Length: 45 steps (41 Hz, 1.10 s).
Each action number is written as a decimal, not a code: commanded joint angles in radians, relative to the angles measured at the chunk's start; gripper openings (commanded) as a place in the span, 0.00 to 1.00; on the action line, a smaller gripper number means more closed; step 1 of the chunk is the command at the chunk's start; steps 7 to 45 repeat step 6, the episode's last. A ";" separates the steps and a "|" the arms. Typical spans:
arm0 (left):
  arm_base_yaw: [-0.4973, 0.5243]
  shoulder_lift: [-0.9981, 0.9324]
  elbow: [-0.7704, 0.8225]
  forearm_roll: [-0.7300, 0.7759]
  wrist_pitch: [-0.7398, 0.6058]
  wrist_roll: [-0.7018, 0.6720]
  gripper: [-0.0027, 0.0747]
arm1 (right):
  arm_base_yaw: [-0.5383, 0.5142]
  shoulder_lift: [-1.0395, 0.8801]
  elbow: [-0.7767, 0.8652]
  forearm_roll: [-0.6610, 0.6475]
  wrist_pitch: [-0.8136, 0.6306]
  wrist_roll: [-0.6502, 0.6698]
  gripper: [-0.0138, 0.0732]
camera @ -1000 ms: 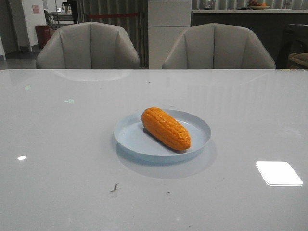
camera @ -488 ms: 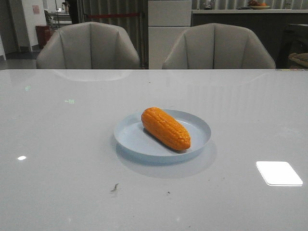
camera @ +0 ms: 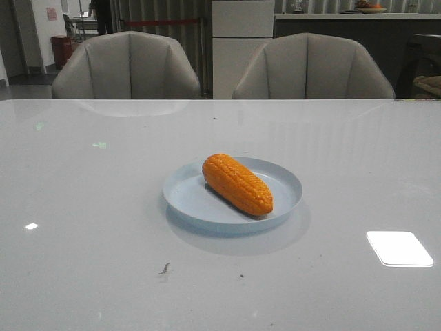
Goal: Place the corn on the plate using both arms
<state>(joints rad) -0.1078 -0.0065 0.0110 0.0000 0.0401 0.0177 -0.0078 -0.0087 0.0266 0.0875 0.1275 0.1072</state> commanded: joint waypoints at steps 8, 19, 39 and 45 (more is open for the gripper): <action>-0.006 -0.020 0.038 0.000 -0.079 -0.008 0.16 | 0.004 -0.026 -0.020 -0.008 -0.092 0.000 0.22; -0.006 -0.020 0.038 0.000 -0.079 -0.008 0.16 | 0.004 -0.026 -0.020 -0.008 -0.092 0.000 0.22; -0.006 -0.020 0.038 0.000 -0.079 -0.008 0.16 | 0.004 -0.026 -0.020 -0.008 -0.092 0.000 0.22; -0.006 -0.020 0.038 0.000 -0.079 -0.008 0.16 | 0.004 -0.026 -0.020 -0.008 -0.092 0.000 0.22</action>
